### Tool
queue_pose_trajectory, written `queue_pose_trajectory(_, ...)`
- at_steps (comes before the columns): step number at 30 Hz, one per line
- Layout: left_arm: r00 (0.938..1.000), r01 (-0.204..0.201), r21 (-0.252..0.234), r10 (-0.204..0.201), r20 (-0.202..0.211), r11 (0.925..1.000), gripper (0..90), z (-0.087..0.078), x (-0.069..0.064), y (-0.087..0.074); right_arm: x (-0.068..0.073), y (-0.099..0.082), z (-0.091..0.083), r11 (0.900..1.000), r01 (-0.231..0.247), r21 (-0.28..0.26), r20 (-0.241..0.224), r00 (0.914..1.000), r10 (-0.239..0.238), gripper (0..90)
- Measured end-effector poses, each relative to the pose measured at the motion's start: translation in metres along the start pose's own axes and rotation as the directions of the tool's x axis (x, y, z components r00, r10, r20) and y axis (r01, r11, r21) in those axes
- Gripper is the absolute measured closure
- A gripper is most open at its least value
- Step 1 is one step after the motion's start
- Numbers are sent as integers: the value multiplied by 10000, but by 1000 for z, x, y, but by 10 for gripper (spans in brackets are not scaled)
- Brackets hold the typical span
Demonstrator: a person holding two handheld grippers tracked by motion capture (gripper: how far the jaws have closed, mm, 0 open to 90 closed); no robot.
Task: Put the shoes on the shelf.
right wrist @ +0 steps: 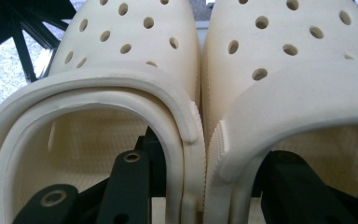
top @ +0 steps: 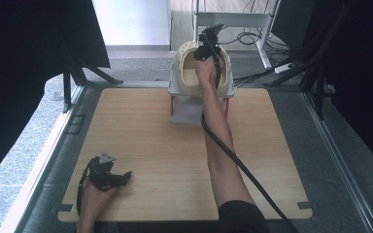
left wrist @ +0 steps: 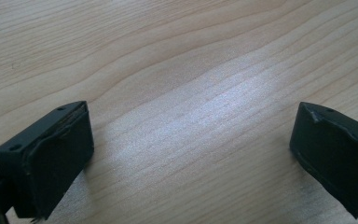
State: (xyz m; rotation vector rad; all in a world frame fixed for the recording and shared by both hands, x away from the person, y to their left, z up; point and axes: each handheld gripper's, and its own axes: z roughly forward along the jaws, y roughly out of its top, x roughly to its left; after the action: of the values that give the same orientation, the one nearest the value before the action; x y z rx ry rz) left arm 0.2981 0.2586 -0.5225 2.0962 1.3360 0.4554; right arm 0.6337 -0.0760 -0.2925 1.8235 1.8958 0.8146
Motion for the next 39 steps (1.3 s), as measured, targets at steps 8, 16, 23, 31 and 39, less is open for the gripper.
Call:
queue_pose_trajectory(8,10000,64,-21,-64,-32,10000,0,0,-1,0,-1,-3,-3,9965,837,-88,-423,9956,-839,410)
queue_pose_trajectory(16,10000,68,-26,-68,-43,10000,0,1,-1,0,-10,-13,-23,9678,2506,-254,-1242,9598,-2518,213)
queue_pose_trajectory(23,10000,68,-27,-68,-46,10000,0,1,-1,0,-24,-26,-49,9501,3062,-590,-1953,9299,-3118,175)
queue_pose_trajectory(31,9999,115,-78,-116,-78,9999,0,1,-1,0,-32,-40,-75,9224,3733,-990,-2534,8870,-3861,137)
queue_pose_trajectory(39,10000,76,-25,-76,-34,10000,0,1,-1,0,-38,-66,-92,8799,4543,-1397,-2924,8300,-4749,49)
